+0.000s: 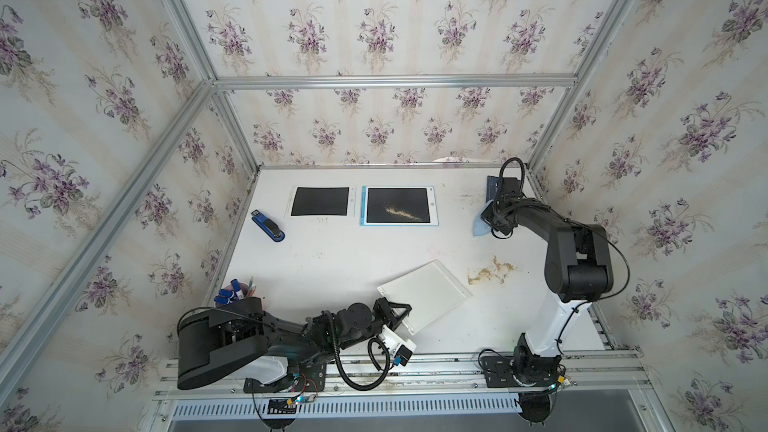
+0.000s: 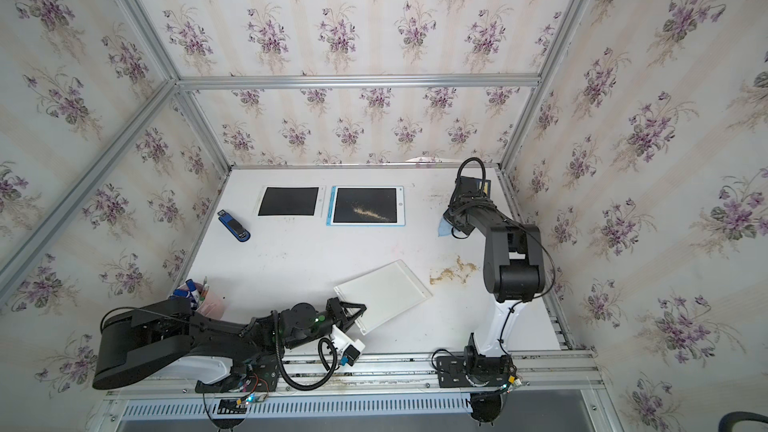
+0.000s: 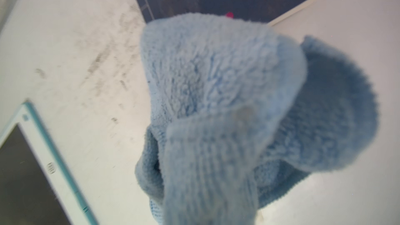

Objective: Wipe the drawing tablet
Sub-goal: Pick up the cleaning item at the center of the board, then wipe the dirt from the drawing tablet.

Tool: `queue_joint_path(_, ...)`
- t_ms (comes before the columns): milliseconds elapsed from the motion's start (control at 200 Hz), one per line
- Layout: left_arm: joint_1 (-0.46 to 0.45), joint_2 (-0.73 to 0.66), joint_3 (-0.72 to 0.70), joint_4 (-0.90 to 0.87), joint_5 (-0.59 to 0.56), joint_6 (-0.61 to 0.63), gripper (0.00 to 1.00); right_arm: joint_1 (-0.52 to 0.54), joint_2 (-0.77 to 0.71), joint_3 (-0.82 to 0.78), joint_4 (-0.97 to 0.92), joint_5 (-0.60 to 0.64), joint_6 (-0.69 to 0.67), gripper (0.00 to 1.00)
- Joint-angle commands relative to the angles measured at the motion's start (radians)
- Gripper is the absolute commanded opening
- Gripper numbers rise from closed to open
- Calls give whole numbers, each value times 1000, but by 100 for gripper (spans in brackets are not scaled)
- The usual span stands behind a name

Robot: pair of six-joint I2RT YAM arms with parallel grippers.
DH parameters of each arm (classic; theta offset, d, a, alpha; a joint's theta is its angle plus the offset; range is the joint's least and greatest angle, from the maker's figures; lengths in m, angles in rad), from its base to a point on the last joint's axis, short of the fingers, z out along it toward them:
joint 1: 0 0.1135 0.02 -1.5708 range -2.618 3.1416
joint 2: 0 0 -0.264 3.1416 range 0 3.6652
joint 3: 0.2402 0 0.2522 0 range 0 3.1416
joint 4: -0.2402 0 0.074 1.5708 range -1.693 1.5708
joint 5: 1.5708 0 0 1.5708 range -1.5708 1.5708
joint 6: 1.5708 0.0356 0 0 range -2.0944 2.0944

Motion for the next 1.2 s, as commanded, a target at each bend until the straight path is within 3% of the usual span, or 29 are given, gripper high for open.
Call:
queue_joint_path(0,-9,60,-8,144,7,51,0,61,-124,-55,61,-77,-86,0)
queue_joint_path(105,-21,131,-8,195,-27,83,0,191,-204,-82,19,-145,-185,0)
queue_joint_path(225,-32,210,-14,278,-72,112,0,322,-243,-126,-36,-362,-275,0)
queue_joint_path(420,-35,337,-7,396,-94,126,0,531,-367,-259,-34,-587,-336,0)
queue_joint_path(629,-37,385,3,449,-83,130,0,640,-272,-328,-30,-707,-383,0)
queue_joint_path(759,-39,367,0,439,-77,124,0,611,-180,-383,-29,-523,-355,0)
queue_joint_path(979,-38,376,-3,448,-106,136,0,363,-184,-412,-65,-169,-195,0)
queue_joint_path(1089,-39,360,-9,450,-118,139,0,352,-244,-360,-134,-1,-163,0)
queue_joint_path(1194,-38,340,-13,447,-125,143,0,390,-333,-306,-157,40,-173,0)
